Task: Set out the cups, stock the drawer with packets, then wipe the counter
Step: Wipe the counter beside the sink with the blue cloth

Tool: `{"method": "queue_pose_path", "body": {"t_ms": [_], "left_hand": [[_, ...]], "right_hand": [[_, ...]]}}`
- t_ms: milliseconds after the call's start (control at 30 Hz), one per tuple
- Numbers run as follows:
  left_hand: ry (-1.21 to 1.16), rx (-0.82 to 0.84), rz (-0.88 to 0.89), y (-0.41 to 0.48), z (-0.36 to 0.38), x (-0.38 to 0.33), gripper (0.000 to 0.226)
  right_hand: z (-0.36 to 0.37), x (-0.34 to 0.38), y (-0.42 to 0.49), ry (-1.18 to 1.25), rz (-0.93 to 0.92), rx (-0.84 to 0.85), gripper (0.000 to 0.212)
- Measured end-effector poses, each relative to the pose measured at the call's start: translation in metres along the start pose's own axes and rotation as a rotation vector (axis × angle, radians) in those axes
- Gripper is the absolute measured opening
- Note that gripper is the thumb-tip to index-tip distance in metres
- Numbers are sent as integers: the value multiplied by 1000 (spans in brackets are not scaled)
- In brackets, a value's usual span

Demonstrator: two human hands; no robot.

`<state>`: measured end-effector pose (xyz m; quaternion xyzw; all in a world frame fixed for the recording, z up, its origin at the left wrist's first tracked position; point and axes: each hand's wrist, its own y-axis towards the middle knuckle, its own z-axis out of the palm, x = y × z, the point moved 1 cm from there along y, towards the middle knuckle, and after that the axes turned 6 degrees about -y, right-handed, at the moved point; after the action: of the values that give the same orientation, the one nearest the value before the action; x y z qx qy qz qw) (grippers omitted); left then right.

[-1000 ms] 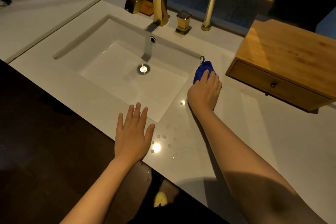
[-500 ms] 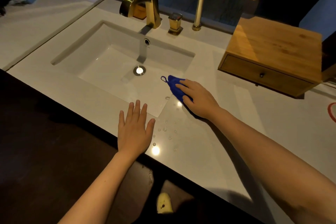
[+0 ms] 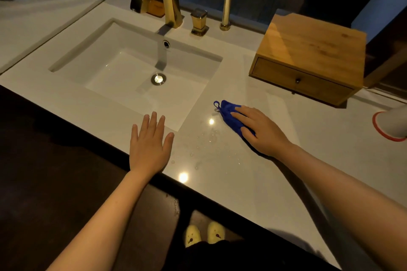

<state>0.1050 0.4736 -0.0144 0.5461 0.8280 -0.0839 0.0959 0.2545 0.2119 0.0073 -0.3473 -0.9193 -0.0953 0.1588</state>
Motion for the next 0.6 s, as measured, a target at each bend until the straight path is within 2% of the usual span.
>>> {"method": "queue_pose_path", "body": {"t_ms": [233,400,600], "left_hand": [[12,4,-4,-1,-2,0,58],[15,6,-13,-1,-2,-3,59],[20,15,-19,-3,0,-2,65]], "right_hand": [[17,23,-45,-25,397,-204,46],[32,54,-55,-110,664,-243,50],[51,98,-41,-142,775,-225,53]]}}
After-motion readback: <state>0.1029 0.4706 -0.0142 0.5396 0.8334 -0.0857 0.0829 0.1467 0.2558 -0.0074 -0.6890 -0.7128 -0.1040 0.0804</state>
